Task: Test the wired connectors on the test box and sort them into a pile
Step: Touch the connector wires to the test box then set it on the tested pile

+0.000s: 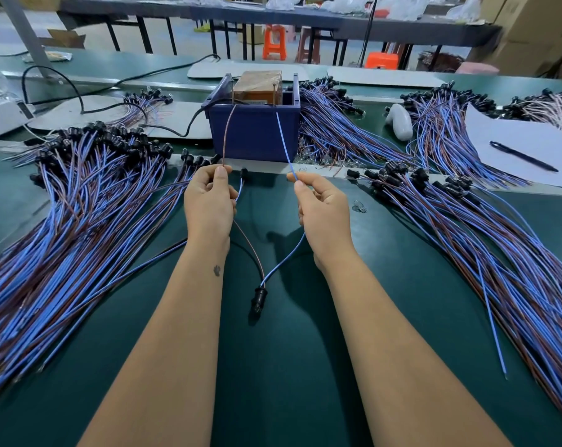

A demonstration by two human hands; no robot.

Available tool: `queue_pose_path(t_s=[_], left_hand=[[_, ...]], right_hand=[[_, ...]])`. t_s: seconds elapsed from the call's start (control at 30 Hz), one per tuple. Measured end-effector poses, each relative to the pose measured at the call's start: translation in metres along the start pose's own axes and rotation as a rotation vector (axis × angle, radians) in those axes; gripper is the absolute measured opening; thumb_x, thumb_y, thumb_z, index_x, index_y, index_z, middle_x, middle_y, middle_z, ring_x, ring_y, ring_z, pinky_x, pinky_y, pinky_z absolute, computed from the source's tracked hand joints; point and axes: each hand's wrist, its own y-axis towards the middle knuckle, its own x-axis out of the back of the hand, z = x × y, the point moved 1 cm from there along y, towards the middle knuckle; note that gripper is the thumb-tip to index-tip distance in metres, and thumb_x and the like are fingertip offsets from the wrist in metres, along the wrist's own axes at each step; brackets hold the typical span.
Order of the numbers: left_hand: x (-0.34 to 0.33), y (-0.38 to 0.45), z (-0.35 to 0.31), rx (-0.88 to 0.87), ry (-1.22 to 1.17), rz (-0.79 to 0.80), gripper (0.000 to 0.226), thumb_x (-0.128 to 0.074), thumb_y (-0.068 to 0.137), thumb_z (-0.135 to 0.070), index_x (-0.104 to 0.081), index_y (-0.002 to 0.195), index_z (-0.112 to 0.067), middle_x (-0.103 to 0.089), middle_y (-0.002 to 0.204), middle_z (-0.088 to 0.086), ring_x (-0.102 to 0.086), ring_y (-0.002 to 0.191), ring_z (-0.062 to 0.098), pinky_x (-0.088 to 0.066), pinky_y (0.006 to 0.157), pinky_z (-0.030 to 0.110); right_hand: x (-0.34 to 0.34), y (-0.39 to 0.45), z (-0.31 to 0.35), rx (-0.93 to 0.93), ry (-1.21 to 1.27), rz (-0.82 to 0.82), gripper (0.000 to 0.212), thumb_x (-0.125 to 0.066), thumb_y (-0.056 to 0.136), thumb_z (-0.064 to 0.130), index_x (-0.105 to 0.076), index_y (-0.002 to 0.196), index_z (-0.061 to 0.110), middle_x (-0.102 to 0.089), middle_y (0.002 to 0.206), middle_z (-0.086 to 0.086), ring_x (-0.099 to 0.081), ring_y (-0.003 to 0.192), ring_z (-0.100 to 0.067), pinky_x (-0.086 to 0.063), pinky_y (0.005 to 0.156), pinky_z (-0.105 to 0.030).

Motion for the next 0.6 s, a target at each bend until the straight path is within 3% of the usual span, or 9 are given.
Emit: queue_pose_path(t_s=[0.17, 0.4, 0.6], left_hand=[[0.001, 0.0012, 0.0008, 0.01, -0.007, -0.009, 0.022, -0.043, 0.105, -0.024, -0.061, 0.091, -0.023, -0.05, 0.056, -0.007, -0.041, 0.044, 0.005, -0.04, 0.048, 0.019], [-0.0001, 0.0006, 0.0003, 0.011, -0.019, 0.0, 0.023, -0.044, 0.105, -0.021, -0.06, 0.089, -0.022, -0.05, 0.058, -0.005, -0.041, 0.043, 0.003, -0.038, 0.046, 0.017], [0.0004, 0.0009, 0.0008, 0.015, -0.009, 0.008, 0.023, -0.045, 0.105, -0.021, -0.061, 0.089, -0.023, -0.052, 0.057, -0.006, -0.042, 0.043, 0.002, -0.04, 0.049, 0.017]], right_hand=[[0.0011, 0.0024, -0.0028, -0.008, -0.006, 0.018, 0.022, -0.052, 0.099, 0.016, -0.07, 0.099, 0.029, -0.032, 0.061, 0.002, -0.029, 0.056, -0.011, -0.033, 0.058, -0.032], [0.0017, 0.0064, -0.0024, -0.016, 0.03, 0.004, 0.021, -0.052, 0.1, 0.015, -0.069, 0.107, 0.025, -0.036, 0.059, 0.0, -0.035, 0.048, -0.006, -0.037, 0.049, -0.016], [0.0018, 0.0041, 0.0002, 0.026, 0.064, 0.002, 0.022, -0.052, 0.1, 0.015, -0.07, 0.108, 0.024, -0.034, 0.059, -0.001, -0.032, 0.049, -0.008, -0.037, 0.048, -0.019]])
